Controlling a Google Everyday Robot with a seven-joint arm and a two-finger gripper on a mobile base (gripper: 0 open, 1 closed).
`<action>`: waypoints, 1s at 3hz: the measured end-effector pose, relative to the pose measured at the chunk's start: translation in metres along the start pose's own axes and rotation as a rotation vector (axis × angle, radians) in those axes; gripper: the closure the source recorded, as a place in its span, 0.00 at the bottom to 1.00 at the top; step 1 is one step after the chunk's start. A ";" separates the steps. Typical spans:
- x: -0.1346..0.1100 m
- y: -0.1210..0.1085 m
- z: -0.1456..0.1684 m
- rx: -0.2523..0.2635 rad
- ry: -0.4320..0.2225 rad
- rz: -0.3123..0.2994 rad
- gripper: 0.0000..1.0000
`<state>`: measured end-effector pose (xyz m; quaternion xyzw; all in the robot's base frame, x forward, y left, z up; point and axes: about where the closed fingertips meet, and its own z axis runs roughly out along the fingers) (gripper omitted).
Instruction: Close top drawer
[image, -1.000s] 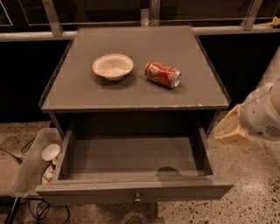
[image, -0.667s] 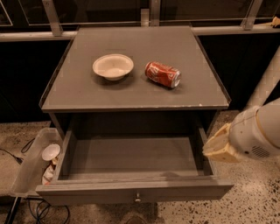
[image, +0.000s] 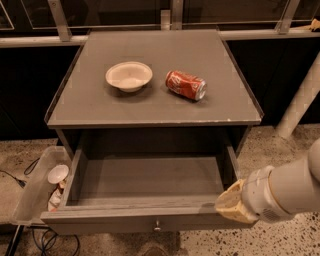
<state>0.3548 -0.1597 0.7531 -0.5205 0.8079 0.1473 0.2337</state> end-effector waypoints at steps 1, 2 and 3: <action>0.017 0.022 0.032 -0.008 -0.008 0.015 1.00; 0.029 0.031 0.061 0.001 -0.022 0.017 1.00; 0.032 0.030 0.084 0.013 -0.028 0.004 1.00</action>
Offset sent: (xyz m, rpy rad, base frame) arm -0.0294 0.0280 -0.1074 0.0412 -0.0192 -0.0299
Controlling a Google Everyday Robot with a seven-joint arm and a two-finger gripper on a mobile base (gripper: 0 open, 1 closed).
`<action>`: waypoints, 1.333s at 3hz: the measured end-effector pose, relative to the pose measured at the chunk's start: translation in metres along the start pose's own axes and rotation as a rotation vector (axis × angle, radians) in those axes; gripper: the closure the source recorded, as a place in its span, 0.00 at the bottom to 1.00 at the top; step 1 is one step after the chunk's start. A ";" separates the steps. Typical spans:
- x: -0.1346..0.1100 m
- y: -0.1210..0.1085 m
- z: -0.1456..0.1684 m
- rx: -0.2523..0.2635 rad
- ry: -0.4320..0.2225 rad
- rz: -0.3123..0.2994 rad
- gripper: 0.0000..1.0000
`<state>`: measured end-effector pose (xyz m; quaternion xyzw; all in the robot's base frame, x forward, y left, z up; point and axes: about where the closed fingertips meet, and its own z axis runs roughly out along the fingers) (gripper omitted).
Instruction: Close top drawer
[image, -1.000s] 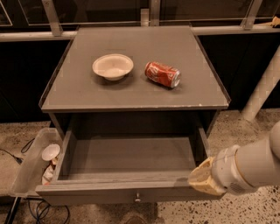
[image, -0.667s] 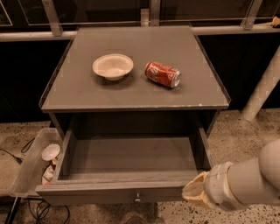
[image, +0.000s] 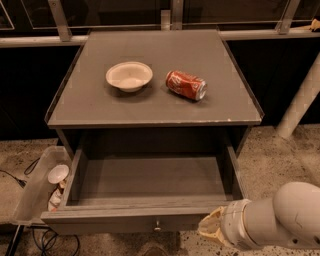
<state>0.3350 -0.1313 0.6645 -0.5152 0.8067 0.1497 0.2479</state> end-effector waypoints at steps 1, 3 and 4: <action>0.000 -0.002 0.000 0.009 -0.001 0.000 0.82; 0.000 -0.002 0.000 0.009 -0.001 0.000 0.36; 0.000 -0.002 0.000 0.009 -0.001 0.000 0.12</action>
Offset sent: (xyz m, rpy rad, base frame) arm 0.0019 -0.0005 0.0000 -0.0018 -0.0071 -0.0047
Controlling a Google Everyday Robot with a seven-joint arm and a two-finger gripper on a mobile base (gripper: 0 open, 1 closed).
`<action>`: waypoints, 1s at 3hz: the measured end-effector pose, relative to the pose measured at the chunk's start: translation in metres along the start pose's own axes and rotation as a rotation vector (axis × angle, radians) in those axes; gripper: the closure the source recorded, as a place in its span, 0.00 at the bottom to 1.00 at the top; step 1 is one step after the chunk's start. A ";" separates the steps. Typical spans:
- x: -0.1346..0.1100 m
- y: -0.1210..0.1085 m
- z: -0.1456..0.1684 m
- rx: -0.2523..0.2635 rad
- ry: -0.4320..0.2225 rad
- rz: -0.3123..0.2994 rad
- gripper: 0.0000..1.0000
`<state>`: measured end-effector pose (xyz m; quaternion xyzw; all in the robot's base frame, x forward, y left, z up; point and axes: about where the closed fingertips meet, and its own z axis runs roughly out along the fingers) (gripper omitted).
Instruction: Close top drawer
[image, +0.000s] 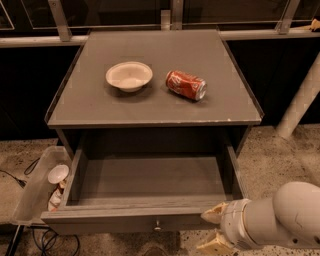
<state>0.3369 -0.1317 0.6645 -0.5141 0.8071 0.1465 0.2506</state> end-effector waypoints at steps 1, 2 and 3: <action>-0.003 -0.007 0.006 0.006 0.000 -0.007 0.00; -0.010 -0.041 0.020 0.028 -0.004 0.003 0.18; -0.021 -0.073 0.036 0.043 -0.008 -0.001 0.42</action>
Offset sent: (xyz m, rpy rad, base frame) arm 0.1073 0.0052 -0.0276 -0.0010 -0.0269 -0.0218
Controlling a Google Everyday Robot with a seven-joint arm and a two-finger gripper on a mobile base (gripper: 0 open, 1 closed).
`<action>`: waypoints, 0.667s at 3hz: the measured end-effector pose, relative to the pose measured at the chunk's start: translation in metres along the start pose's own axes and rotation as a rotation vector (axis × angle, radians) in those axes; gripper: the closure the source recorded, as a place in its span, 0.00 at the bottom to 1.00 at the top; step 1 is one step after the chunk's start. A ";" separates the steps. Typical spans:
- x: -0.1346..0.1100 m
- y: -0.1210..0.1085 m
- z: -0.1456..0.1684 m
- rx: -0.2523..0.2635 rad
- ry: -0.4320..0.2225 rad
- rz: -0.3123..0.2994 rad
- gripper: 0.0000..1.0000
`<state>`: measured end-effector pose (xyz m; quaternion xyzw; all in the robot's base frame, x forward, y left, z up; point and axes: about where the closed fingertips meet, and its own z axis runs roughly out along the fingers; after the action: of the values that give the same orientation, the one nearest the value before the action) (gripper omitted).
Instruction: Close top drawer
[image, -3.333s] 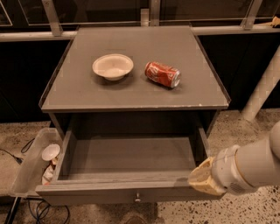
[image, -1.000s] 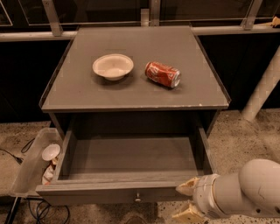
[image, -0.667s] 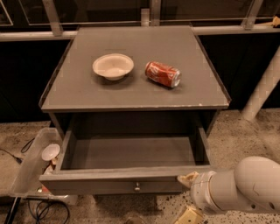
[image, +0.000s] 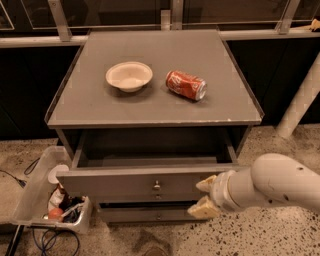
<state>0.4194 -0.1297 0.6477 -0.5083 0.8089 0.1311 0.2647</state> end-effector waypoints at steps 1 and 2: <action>-0.003 -0.044 0.005 0.059 0.016 0.007 0.65; -0.008 -0.093 -0.009 0.161 0.036 0.012 0.87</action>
Offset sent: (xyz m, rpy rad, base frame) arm 0.1619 -0.1026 0.0494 -0.1904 -0.2186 -0.2465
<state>0.5028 -0.1700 0.6647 -0.4827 0.8245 0.0578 0.2895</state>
